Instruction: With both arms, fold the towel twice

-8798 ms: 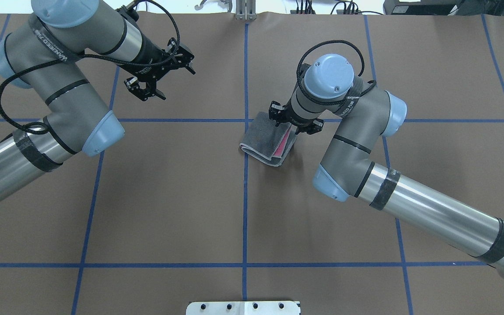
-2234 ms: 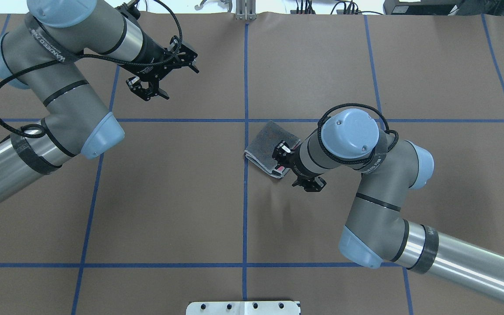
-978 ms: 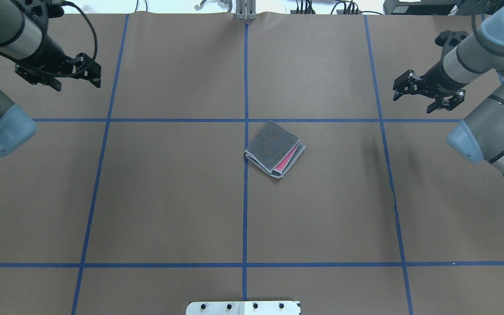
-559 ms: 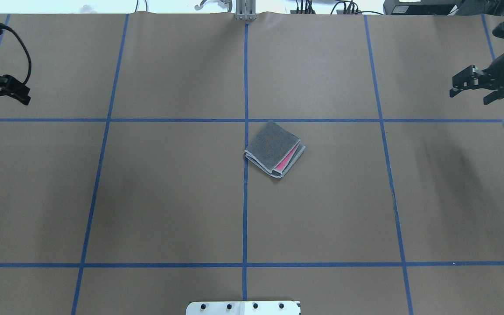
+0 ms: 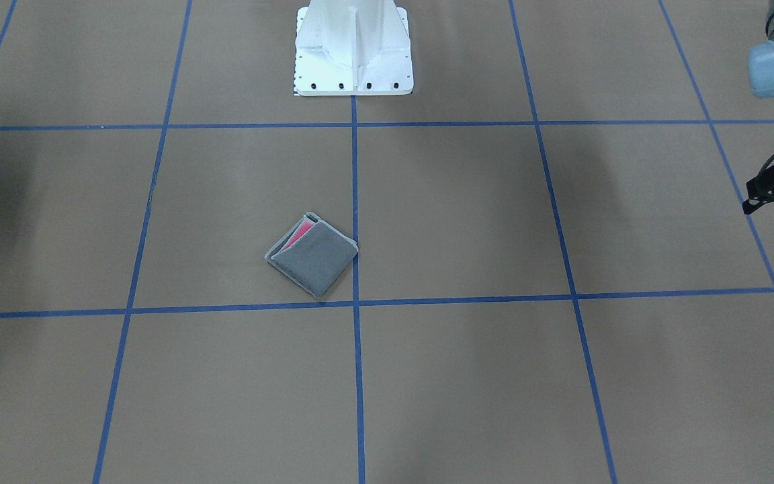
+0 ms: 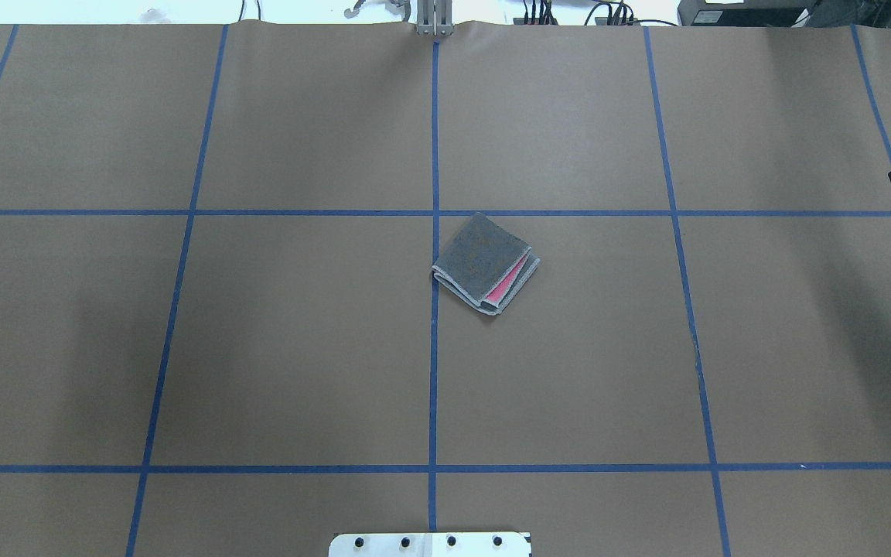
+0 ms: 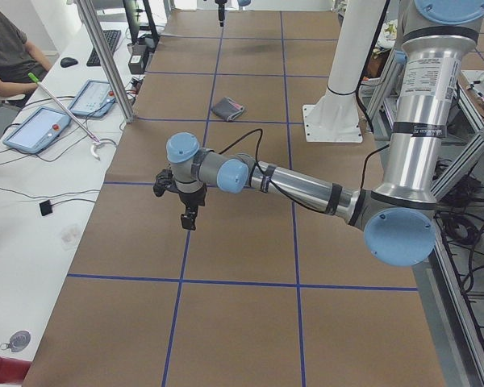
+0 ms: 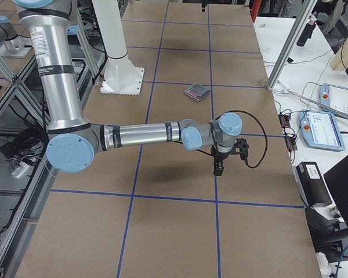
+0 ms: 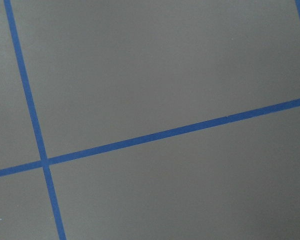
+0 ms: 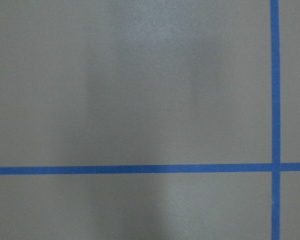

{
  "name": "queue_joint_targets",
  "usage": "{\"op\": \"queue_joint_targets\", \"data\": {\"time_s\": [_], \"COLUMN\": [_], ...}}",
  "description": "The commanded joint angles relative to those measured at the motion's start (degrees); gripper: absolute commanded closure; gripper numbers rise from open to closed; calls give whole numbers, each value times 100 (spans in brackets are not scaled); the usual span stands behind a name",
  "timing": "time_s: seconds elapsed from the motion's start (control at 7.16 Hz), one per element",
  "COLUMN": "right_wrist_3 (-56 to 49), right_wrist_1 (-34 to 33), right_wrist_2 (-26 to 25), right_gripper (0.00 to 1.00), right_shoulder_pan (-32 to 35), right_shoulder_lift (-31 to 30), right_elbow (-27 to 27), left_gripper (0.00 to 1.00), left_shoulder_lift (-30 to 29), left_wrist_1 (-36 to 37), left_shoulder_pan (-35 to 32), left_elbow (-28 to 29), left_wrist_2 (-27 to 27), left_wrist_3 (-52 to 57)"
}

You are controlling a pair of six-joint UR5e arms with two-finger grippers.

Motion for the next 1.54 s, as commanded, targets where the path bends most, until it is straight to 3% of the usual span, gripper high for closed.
{"op": "queue_joint_targets", "data": {"time_s": [0.0, 0.42, 0.98, 1.4], "right_wrist_3": [-180, -372, -391, -984], "right_wrist_1": [-68, -50, -112, -1091], "right_wrist_2": [428, 283, 88, 27], "right_gripper": [0, 0, 0, 0], "right_shoulder_pan": [169, 232, -31, -6], "right_shoulder_lift": [-156, -158, -175, 342], "right_elbow": [10, 132, 177, 107], "left_gripper": [0, 0, 0, 0], "left_shoulder_lift": [159, 178, 116, 116], "left_wrist_1": [28, -42, 2, 10], "left_shoulder_pan": [-290, -290, -342, -562], "left_elbow": [273, 493, 529, 494], "left_wrist_2": [-59, -42, -59, -68], "left_wrist_3": [871, 830, -67, 12]}}
